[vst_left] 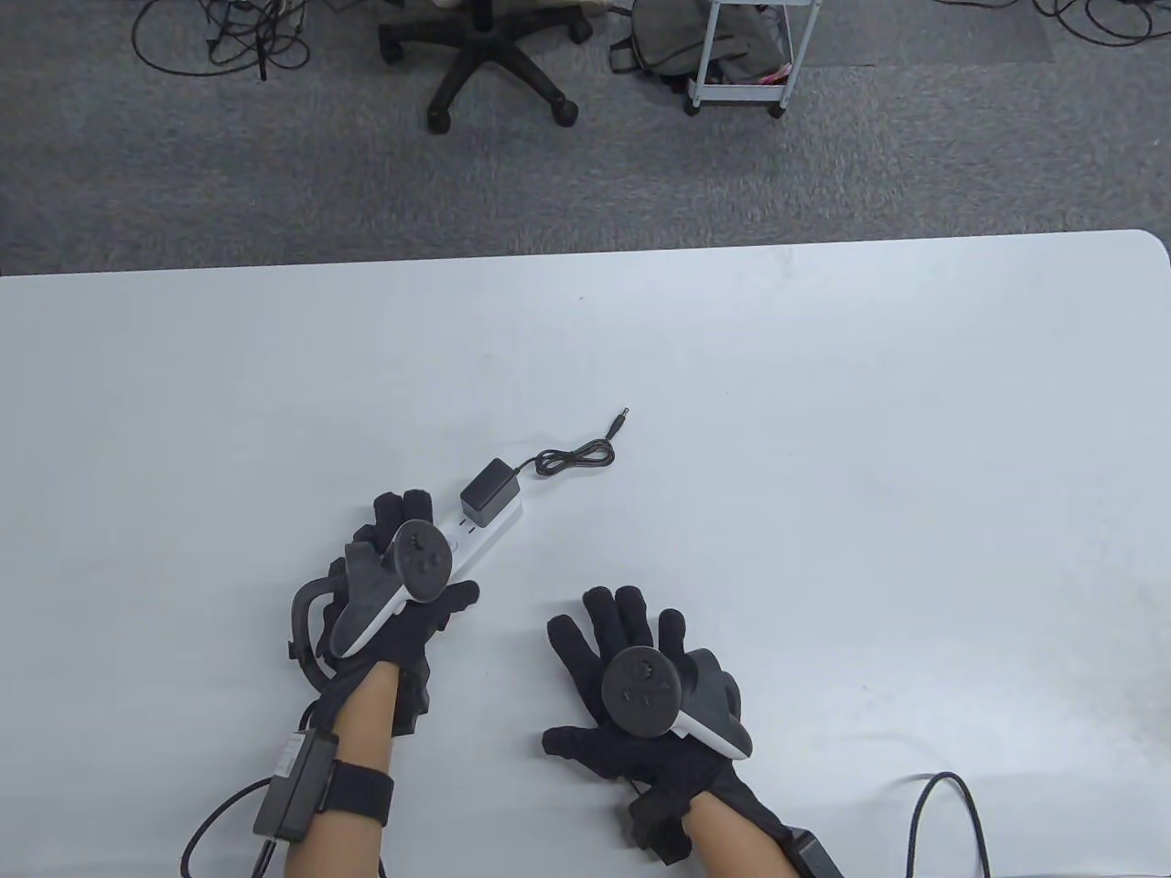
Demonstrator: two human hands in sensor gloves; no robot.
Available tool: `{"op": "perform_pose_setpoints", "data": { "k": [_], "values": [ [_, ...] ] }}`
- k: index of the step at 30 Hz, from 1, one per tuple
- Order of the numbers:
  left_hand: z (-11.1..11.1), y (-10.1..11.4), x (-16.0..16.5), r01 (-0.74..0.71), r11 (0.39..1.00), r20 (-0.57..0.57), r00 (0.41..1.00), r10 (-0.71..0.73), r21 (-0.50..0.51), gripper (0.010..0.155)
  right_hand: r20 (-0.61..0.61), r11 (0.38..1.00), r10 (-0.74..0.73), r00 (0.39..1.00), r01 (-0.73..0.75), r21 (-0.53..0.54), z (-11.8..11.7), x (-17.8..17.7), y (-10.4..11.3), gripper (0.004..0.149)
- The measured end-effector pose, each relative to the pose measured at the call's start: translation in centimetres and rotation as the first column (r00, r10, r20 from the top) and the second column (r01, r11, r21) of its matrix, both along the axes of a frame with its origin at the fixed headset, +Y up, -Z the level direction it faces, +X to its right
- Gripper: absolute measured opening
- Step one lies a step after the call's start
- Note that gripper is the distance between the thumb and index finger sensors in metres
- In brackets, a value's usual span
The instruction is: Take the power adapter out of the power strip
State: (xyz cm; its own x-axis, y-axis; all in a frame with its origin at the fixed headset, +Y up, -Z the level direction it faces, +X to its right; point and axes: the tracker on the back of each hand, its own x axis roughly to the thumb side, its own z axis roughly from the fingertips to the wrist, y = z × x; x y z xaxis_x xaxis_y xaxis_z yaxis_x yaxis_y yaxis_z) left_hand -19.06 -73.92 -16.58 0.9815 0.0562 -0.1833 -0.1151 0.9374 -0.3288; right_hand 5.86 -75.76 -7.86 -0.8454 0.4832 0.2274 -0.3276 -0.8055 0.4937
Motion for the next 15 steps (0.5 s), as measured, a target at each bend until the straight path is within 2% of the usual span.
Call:
{"op": "perform_pose_setpoints", "data": {
  "k": [5, 9, 12, 15],
  "values": [
    [-0.7, -0.9, 0.5, 0.018, 0.999, -0.018, 1.000, -0.018, -0.030, 0.087, -0.014, 1.000, 0.017, 1.000, -0.017, -0.018, 0.0, -0.2, -0.4, 0.095],
    [-0.6, -0.7, 0.7, 0.023, 1.000, -0.022, 0.999, -0.023, -0.016, 0.084, 0.000, 1.000, 0.000, 1.000, 0.000, -0.028, -0.1, 0.1, -0.4, 0.094],
    [0.3, -0.3, 0.2, 0.001, 1.000, 0.031, 1.000, -0.002, 0.013, 0.083, 0.005, 1.000, 0.000, 1.000, 0.000, -0.021, 0.0, 0.3, -0.5, 0.094],
    [2.3, 0.0, -0.7, 0.009, 0.999, 0.109, 0.994, -0.013, 0.036, 0.083, -0.009, 0.999, 0.025, 1.000, -0.025, -0.031, 0.1, 0.2, -0.8, 0.095]
  ]
}}
